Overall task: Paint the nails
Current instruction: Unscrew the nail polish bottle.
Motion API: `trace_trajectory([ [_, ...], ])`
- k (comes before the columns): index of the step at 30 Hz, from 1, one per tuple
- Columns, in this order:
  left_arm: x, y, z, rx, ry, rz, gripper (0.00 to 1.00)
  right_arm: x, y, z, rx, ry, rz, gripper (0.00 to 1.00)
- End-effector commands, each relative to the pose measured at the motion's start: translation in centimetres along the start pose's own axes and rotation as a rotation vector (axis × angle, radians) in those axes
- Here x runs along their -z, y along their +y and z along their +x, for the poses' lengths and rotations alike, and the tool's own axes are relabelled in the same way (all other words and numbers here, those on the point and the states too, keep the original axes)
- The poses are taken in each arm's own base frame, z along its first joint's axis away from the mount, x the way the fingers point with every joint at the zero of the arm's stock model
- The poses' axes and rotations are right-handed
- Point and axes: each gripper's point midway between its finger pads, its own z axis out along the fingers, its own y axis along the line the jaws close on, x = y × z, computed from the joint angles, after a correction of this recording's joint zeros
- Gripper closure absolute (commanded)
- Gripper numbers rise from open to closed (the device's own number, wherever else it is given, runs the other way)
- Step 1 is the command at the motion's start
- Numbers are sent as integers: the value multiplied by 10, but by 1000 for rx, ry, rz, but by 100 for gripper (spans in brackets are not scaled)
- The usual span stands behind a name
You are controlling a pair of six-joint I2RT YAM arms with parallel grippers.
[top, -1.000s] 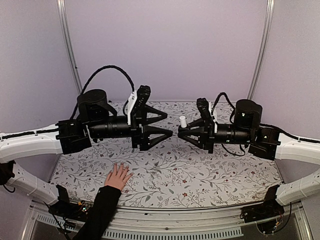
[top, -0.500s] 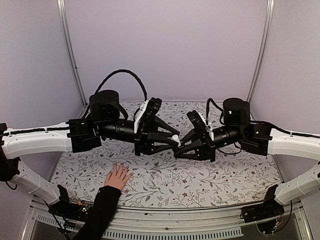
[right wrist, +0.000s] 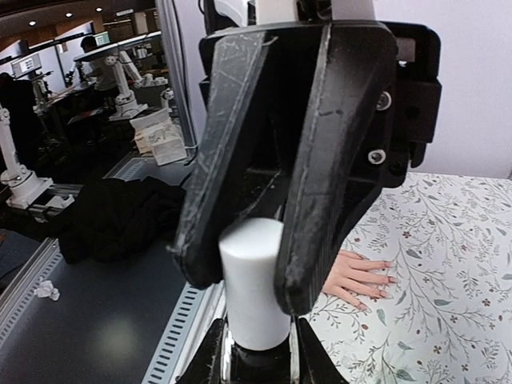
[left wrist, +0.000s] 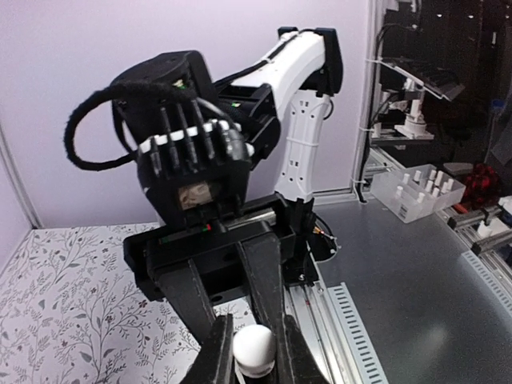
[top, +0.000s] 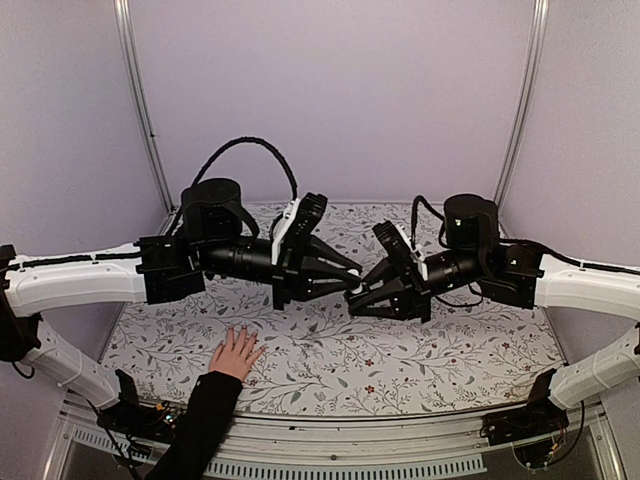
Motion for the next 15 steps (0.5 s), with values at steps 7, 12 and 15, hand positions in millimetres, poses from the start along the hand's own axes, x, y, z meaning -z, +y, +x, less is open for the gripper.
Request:
trace_trajectory([
  [7,2,63,-3,165,-46,-345,100,29,-80,-22,37,-24,522,100],
  [12,0,89,15,234,-27,-472,100,36,-102,-19,28,-18,643,100],
  [15,0,101,22,271,-30,-536,100,39,-116,-14,13,-10,709,100],
])
